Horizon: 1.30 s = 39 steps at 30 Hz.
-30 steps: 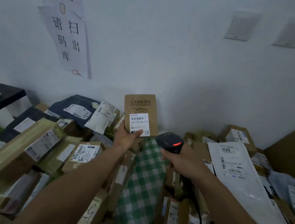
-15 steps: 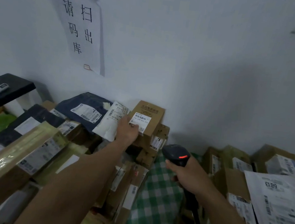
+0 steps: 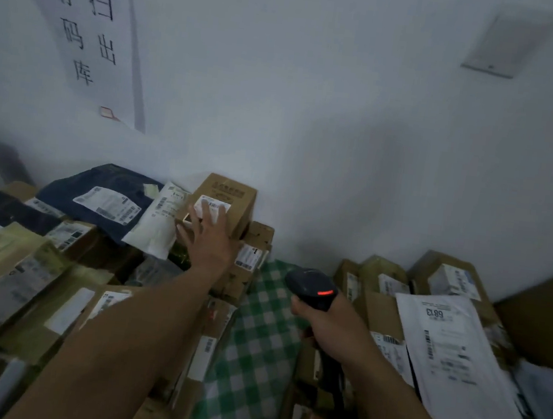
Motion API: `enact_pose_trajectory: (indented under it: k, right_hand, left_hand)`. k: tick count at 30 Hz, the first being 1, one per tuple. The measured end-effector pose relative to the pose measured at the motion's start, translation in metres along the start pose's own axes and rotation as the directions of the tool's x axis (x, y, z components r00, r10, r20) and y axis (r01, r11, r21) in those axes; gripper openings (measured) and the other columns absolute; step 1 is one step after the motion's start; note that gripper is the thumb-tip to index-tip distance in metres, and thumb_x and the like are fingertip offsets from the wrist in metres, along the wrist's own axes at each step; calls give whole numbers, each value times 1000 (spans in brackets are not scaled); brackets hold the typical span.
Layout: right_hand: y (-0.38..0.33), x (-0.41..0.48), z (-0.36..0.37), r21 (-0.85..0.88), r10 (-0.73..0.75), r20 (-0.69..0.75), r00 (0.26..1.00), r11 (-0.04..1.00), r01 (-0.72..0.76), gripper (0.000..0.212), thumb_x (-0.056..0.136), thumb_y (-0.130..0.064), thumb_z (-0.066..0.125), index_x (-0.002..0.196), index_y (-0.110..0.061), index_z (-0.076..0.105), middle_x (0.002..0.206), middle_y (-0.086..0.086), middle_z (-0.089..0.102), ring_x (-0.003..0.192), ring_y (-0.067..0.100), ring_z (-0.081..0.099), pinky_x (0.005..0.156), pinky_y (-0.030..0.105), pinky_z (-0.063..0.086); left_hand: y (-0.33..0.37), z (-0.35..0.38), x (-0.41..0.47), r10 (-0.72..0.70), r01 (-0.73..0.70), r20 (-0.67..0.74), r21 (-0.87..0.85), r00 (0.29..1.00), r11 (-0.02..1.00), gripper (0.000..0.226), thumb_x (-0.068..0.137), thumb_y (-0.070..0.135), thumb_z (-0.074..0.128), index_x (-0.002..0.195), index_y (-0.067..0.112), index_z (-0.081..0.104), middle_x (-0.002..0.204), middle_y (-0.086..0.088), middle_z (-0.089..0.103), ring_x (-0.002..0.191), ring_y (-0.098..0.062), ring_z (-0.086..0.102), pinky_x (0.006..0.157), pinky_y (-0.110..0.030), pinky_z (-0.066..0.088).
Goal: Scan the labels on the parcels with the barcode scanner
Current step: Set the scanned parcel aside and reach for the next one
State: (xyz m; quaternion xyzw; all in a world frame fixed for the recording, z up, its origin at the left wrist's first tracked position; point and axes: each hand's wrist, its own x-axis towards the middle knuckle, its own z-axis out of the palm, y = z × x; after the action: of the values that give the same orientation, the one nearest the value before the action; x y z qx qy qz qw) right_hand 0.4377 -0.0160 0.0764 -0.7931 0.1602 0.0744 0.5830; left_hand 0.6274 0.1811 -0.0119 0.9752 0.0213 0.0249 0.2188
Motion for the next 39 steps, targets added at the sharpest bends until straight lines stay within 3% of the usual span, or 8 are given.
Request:
enact_pose_trajectory:
  k: [5, 9, 13, 18, 22, 28, 33, 39]
  right_hand:
    - [4, -28, -22, 41, 36, -61, 997, 999, -34, 23, 97, -31, 70, 119, -25, 67, 95, -4, 73, 67, 9, 68, 54, 17, 49]
    - [13, -60, -37, 38, 64, -133, 989, 998, -60, 32, 94, -42, 72, 123, -30, 66, 98, -3, 76, 80, 13, 72, 66, 27, 54]
    - [26, -103, -55, 94, 30, -173, 985, 995, -13, 23, 95, -36, 72, 116, -40, 63, 102, -10, 75, 85, 13, 74, 70, 27, 59]
    - [61, -146, -76, 195, 119, -274, 954, 979, -66, 27, 92, -36, 76, 117, -35, 67, 100, -5, 77, 93, 20, 74, 79, 41, 61]
    - [82, -170, -86, 267, 195, -286, 938, 956, -118, 29, 93, -33, 75, 120, -35, 66, 102, -2, 77, 88, 18, 75, 68, 31, 59]
    - [103, -185, -94, 272, 251, -299, 921, 947, -170, 22, 96, -32, 73, 116, -26, 71, 87, 3, 74, 74, 17, 66, 61, 28, 50]
    - [108, -193, -103, 280, 242, -288, 926, 946, -160, 13, 97, -27, 70, 107, -19, 71, 77, 7, 68, 67, 17, 61, 60, 28, 50]
    - [111, -178, -101, 282, 173, -253, 952, 954, -99, 32, 93, -31, 75, 124, -28, 67, 107, 0, 77, 95, 15, 72, 78, 31, 58]
  left_hand:
    - [43, 4, -57, 196, -198, -31, -246, 980, 949, 97, 94, 49, 68, 164, 23, 7, 172, -4, -6, 156, -31, -17, 124, -52, -9]
    - [75, 5, -109, 267, -171, 132, -490, 955, 855, 83, 89, 45, 75, 157, 25, 33, 163, 7, 30, 152, -20, 25, 125, -45, 27]
    - [108, 6, -179, 311, -63, 347, -572, 885, 818, 60, 96, 41, 69, 147, 19, 48, 146, 4, 52, 129, -14, 52, 107, -31, 45]
    - [137, 12, -249, 393, -45, 448, -611, 803, 790, 32, 101, 31, 63, 132, 27, 57, 116, 13, 55, 100, -2, 56, 65, 2, 38]
    - [147, 28, -279, 341, 150, 582, -634, 739, 758, 49, 98, 31, 67, 143, 23, 49, 128, 9, 48, 116, -13, 59, 95, -22, 51]
    - [156, 58, -299, 261, 324, 651, -636, 713, 701, 55, 92, 32, 70, 141, 27, 43, 136, 3, 61, 115, -19, 64, 97, -43, 58]
    - [161, 48, -301, 153, 470, 665, -653, 731, 594, 35, 98, 6, 57, 125, 28, 55, 102, 6, 65, 88, -9, 65, 67, -20, 57]
    - [157, 35, -308, 88, 633, 707, -676, 702, 378, 34, 104, 2, 50, 129, 24, 58, 121, -13, 71, 103, -32, 72, 79, -46, 63]
